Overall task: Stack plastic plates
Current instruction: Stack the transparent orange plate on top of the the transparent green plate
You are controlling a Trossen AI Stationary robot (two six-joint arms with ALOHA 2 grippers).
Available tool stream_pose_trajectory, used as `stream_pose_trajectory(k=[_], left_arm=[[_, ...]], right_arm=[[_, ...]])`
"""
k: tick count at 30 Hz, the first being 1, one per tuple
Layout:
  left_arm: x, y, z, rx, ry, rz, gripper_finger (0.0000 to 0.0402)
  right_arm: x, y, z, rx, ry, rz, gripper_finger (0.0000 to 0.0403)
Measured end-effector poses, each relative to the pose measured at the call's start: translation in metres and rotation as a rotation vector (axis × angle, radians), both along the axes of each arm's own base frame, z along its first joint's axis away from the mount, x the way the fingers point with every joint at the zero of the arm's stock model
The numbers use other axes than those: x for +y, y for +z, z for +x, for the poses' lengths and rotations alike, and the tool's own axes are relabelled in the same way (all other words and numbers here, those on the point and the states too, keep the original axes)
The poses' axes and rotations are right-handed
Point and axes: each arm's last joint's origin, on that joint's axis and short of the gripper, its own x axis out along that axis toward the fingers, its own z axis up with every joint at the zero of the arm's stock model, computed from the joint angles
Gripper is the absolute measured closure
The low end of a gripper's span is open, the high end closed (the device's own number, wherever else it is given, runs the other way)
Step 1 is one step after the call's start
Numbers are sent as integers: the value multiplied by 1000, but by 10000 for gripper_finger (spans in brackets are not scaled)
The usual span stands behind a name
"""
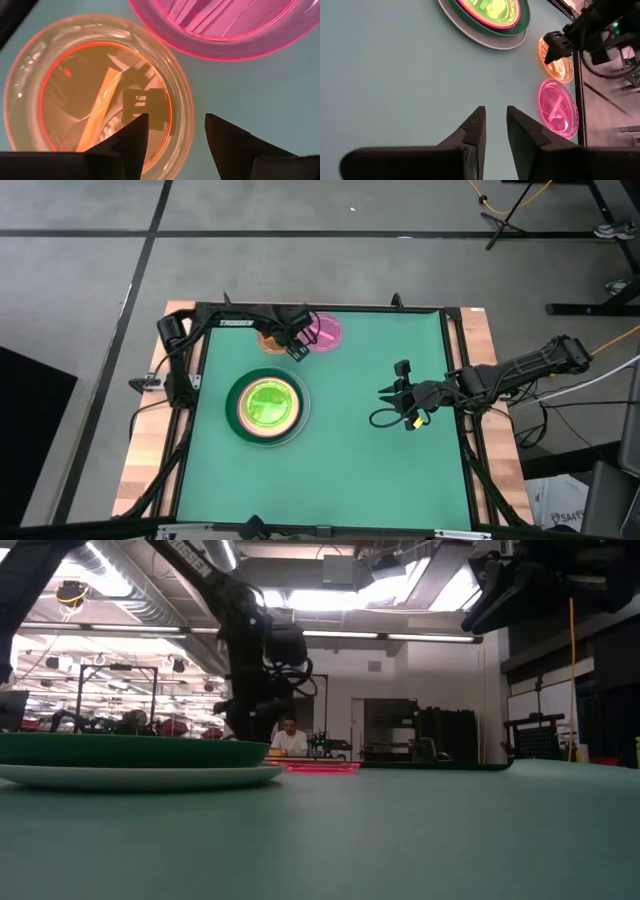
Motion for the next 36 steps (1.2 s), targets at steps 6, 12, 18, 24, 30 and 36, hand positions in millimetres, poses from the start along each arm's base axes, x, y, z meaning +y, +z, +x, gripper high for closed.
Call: stream_pose_trajectory(k=[6,12,18,24,30,36], left_arm=[[1,-12,2,26,0,-17,212],[2,-19,4,44,5,-6,212],[3,-21,4,45,6,-3,212],[3,-21,5,38,7,1,232],[3,-21,5,37,7,2,264],[3,-21,5,38,7,1,286]], right_arm=[[0,0,0,0,0,0,331],[0,0,0,0,0,0,331],[0,0,0,0,0,0,331],[0,0,0,0,0,0,331],[0,0,0,0,0,0,331],[0,0,0,0,0,0,331]])
